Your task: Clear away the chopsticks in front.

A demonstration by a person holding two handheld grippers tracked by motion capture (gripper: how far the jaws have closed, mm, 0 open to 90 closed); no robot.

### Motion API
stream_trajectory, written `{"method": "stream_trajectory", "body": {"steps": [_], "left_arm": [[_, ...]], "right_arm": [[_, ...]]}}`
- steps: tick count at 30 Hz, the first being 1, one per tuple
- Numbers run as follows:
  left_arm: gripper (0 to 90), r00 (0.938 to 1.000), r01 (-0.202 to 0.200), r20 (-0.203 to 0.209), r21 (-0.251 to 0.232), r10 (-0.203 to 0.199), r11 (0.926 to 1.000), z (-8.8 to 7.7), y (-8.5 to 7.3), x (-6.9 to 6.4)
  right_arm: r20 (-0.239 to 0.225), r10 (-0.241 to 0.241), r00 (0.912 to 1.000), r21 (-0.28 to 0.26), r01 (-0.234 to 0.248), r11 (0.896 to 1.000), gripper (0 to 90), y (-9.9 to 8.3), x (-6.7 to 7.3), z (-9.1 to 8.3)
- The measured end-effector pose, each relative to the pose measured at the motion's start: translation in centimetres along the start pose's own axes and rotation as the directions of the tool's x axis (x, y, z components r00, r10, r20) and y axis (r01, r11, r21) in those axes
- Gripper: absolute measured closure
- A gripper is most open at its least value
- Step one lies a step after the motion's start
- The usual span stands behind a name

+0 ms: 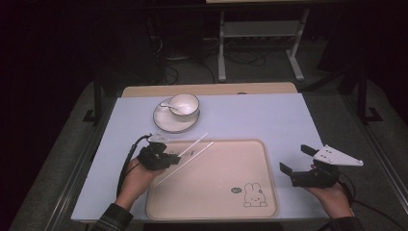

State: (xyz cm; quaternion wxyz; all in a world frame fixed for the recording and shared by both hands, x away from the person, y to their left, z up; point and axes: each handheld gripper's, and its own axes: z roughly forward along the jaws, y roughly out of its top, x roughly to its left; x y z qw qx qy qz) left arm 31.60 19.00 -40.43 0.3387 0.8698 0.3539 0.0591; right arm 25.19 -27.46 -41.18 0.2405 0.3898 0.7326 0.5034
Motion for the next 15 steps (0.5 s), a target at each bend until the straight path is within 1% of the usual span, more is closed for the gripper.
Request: {"method": "stream_trajectory", "body": {"steps": [2,3,4,5,6,7,8,9,11,15], "left_arm": [[84.8,0.9999,-0.010,0.006,0.015,0.010,0.9998,0.8,0.0,-0.5],[84.7,0.9999,-0.010,0.006,0.015,0.010,0.9998,0.8,0.0,-0.5],[84.7,0.9999,-0.014,-0.004,0.034,0.014,0.9993,1.6,0.0,-0.9],[84.7,0.9999,-0.014,-0.004,0.034,0.014,0.9993,1.6,0.0,-0.9],[84.7,0.9997,-0.016,-0.016,0.049,0.017,0.9987,2.2,-0.1,-1.1],[84.7,0.9997,-0.016,-0.016,0.049,0.017,0.9987,2.2,-0.1,-1.1],[84.7,0.9995,-0.020,-0.025,0.062,0.022,0.9979,2.7,-0.1,-1.2],[84.6,0.9996,-0.020,-0.021,0.069,0.022,0.9974,2.9,-0.1,-1.2],[84.5,0.9991,-0.027,-0.032,0.080,0.029,0.9964,3.3,-0.2,-1.3],[84.1,0.9989,-0.026,-0.036,0.073,0.029,0.9970,3.6,-0.4,-1.3]], "right_arm": [[0.000,-0.002,1.0000,-0.003,0.002,1.000,0.0,0.0,0.0,-0.1],[0.000,-0.002,1.0000,-0.003,0.002,1.000,0.0,0.0,0.0,-0.1],[0.002,-0.003,1.0000,-0.002,0.003,1.000,0.0,0.0,0.0,-0.1],[0.002,-0.003,1.0000,-0.002,0.003,1.000,0.0,0.0,0.0,-0.1],[0.003,-0.003,1.0000,-0.001,0.003,1.000,0.0,0.0,0.0,-0.1],[0.003,-0.003,1.0000,-0.001,0.003,1.000,0.0,0.0,0.0,-0.1],[0.003,-0.003,1.0000,0.000,0.003,1.000,0.0,0.0,0.0,-0.1],[0.002,-0.002,1.0000,0.000,0.002,1.000,0.0,0.0,0.0,-0.1],[0.002,-0.002,1.0000,0.000,0.002,1.000,0.0,0.0,0.0,-0.1],[0.000,-0.002,1.0000,-0.002,0.002,1.000,0.0,0.0,0.0,-0.1]]}}
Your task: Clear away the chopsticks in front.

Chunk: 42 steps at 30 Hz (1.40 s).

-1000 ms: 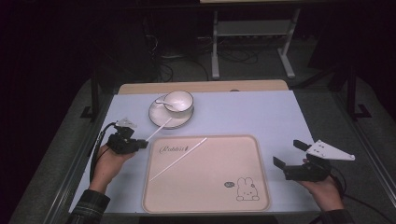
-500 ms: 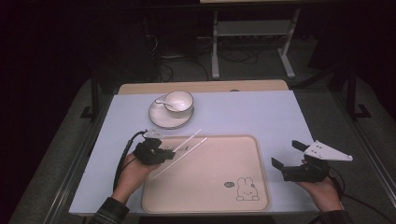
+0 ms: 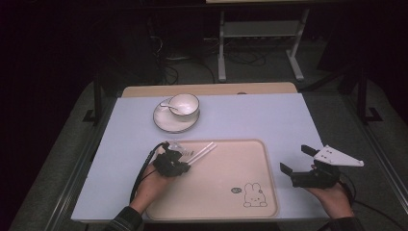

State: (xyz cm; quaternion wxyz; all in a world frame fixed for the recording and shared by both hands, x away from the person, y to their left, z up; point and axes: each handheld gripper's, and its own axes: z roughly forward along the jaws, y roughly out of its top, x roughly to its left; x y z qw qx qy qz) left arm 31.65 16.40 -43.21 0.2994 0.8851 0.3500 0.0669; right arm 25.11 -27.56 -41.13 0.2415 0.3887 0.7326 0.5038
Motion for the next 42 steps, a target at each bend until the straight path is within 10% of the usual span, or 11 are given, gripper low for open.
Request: {"method": "stream_trajectory", "body": {"steps": [14,18,25,35,42], "left_arm": [[70.7,0.9998,-0.001,0.021,-0.053,0.002,0.9986,-0.6,1.3,0.3],[83.0,0.9979,-0.028,0.056,-0.079,0.032,0.9965,-0.3,3.0,0.4],[89.4,0.9877,-0.086,0.125,-0.068,0.094,0.9939,3.8,8.0,0.4],[89.3,0.9878,-0.091,0.124,-0.028,0.094,0.9954,7.2,9.5,0.6],[89.4,0.9931,-0.061,0.099,-0.034,0.064,0.9976,6.7,8.9,1.8]], "right_arm": [[0.001,-0.001,1.0000,-0.001,0.001,1.000,0.0,0.0,0.1,0.0],[0.001,-0.003,1.0000,0.002,0.003,1.000,0.0,0.0,0.1,0.0],[0.004,0.003,1.0000,0.005,-0.003,1.000,0.0,-0.1,-0.1,0.0],[0.002,0.007,1.0000,0.008,-0.007,1.000,0.0,-0.2,-0.2,0.0],[0.004,0.006,1.0000,0.007,-0.006,1.000,0.0,-0.3,-0.2,-0.1]]}}
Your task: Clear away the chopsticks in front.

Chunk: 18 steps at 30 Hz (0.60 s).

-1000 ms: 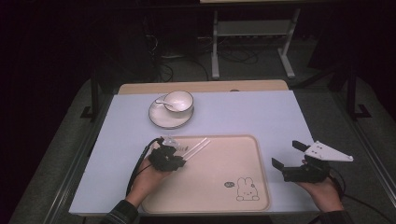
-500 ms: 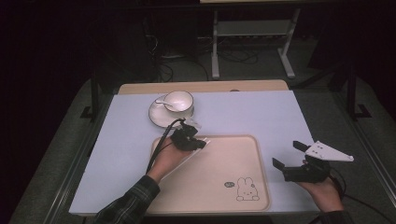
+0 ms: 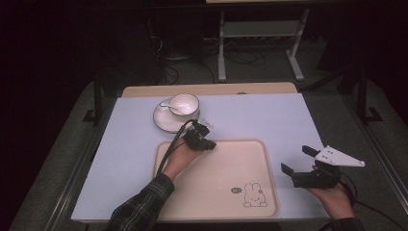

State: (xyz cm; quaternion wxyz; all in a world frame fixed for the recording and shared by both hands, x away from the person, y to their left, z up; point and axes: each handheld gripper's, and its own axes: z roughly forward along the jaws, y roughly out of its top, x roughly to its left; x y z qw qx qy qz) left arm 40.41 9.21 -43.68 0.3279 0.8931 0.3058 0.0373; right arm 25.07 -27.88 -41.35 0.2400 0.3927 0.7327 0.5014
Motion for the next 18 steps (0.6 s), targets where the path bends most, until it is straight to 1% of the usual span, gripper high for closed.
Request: {"method": "stream_trajectory", "body": {"steps": [2,7,13,14,18], "left_arm": [[89.4,0.9999,0.006,-0.010,0.003,-0.006,1.0000,-0.5,-0.5,0.4],[89.4,0.9993,0.033,-0.016,0.001,-0.033,0.9995,-1.8,-1.9,1.3],[89.4,0.9975,0.061,-0.035,0.002,-0.061,0.9981,-3.7,-4.1,2.3],[89.4,0.9968,0.069,-0.041,0.001,-0.069,0.9976,-4.3,-4.7,2.6],[89.4,0.9948,0.092,-0.045,-0.003,-0.092,0.9958,-5.4,-6.1,3.0]], "right_arm": [[0.001,-0.001,1.0000,-0.001,0.001,1.000,0.0,0.0,0.0,0.0],[0.002,-0.002,1.0000,0.000,0.002,1.000,0.0,0.0,0.0,0.0],[0.004,-0.005,1.0000,0.004,0.005,1.000,0.0,0.0,0.0,0.0],[0.004,-0.004,1.0000,0.004,0.004,1.000,0.0,0.0,0.0,0.0],[0.004,-0.005,1.0000,0.003,0.005,1.000,0.0,0.0,0.1,0.0]]}}
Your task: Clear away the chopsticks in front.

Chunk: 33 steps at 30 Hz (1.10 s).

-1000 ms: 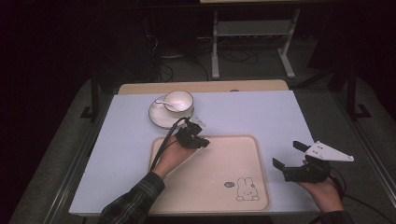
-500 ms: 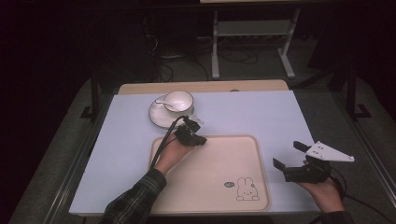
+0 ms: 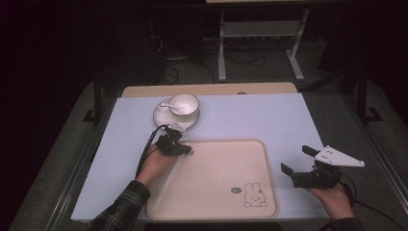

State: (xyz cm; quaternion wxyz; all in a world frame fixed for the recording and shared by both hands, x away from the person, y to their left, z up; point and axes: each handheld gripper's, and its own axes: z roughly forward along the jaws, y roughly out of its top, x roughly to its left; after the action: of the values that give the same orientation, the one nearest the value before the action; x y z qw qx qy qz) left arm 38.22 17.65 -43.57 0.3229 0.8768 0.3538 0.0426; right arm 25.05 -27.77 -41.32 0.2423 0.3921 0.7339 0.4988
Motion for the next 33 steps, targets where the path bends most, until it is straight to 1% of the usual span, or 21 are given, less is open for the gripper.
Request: {"method": "stream_trajectory", "body": {"steps": [7,12,19,23,24,26,29,30,31,32,33], "left_arm": [[89.3,0.9996,0.026,-0.010,0.002,-0.026,0.9997,-1.6,-1.9,0.8],[89.2,0.9990,0.043,-0.016,-0.002,-0.043,0.9991,-2.2,-2.5,1.2],[88.0,0.9994,0.032,-0.013,0.001,-0.032,0.9995,-2.2,-2.5,0.6],[88.0,0.9998,-0.003,-0.017,0.017,0.003,0.9998,-2.3,-2.5,-0.3],[88.0,0.9998,-0.004,-0.019,0.015,0.004,0.9999,-2.4,-2.6,-0.4],[87.9,0.9998,-0.006,-0.017,-0.001,0.006,1.0000,-3.0,-2.7,-0.7],[84.0,0.9997,-0.006,-0.025,-0.037,0.006,0.9993,-4.3,-3.2,-0.9],[81.7,0.9996,-0.011,-0.027,-0.050,0.010,0.9987,-4.7,-3.4,-0.9],[78.9,0.9991,-0.019,-0.040,-0.071,0.016,0.9973,-5.3,-3.7,-0.9],[73.5,0.9987,-0.020,-0.049,-0.089,0.016,0.9958,-5.8,-4.0,-1.0],[70.2,0.9984,-0.021,-0.055,-0.104,0.015,0.9944,-6.4,-4.4,-1.0]], "right_arm": [[0.000,0.002,1.0000,-0.001,-0.002,1.000,0.0,0.0,0.0,0.0],[-0.001,0.001,1.0000,-0.002,-0.001,1.000,0.0,0.0,0.1,0.0],[0.000,-0.001,1.0000,-0.002,0.001,1.000,0.0,0.0,0.1,0.0],[0.000,0.000,1.0000,-0.004,0.000,1.000,0.0,0.0,0.0,-0.1],[0.000,0.001,1.0000,-0.003,-0.001,1.000,0.0,0.0,0.0,-0.1],[0.000,0.002,1.0000,-0.004,-0.002,1.000,0.0,0.0,0.0,-0.1],[-0.001,0.002,1.0000,-0.002,-0.002,1.000,0.0,0.0,0.0,-0.1],[-0.001,0.002,1.0000,-0.003,-0.002,1.000,0.0,0.0,0.0,-0.1],[-0.001,0.002,1.0000,-0.002,-0.002,1.000,0.0,0.0,0.0,-0.1],[-0.002,0.001,1.0000,-0.001,-0.001,1.000,0.0,0.0,0.0,-0.1],[-0.002,0.000,1.0000,-0.002,0.000,1.000,0.0,0.0,0.1,-0.1]]}}
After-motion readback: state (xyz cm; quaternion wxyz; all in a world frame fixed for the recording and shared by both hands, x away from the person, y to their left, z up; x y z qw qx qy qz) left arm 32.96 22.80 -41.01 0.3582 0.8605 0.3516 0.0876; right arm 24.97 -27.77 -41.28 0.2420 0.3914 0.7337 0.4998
